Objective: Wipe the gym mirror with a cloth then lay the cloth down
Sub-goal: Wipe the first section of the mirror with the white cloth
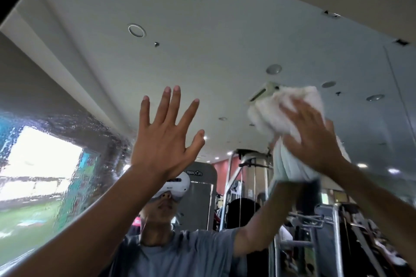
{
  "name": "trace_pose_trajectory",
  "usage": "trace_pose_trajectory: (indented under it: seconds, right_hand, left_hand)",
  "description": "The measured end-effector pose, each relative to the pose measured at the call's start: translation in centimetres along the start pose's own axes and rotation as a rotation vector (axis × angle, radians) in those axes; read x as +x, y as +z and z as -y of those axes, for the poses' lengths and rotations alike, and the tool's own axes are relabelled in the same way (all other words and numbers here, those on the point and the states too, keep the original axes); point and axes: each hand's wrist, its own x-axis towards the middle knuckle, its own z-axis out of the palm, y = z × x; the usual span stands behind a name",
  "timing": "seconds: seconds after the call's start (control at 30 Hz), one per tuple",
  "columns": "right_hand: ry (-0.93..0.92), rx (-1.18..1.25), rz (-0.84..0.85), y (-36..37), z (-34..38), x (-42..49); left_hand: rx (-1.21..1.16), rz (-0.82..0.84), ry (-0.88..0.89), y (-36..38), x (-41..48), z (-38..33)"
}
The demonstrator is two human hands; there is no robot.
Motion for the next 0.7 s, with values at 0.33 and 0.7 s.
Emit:
trace_pose_trajectory:
  seconds: [0.33, 0.7]
  right_hand:
    - [-0.350, 0.007, 0.010, 0.9, 11.2, 4.7]
    - [0.576, 0.097, -0.079, 0.7, 8.2, 9.8]
  left_hand:
    - [-0.014, -0.027, -0.018, 0.1, -0.2, 0.2]
    - [-0.049, -0.086, -0.021, 0.2, -0.3, 0.1]
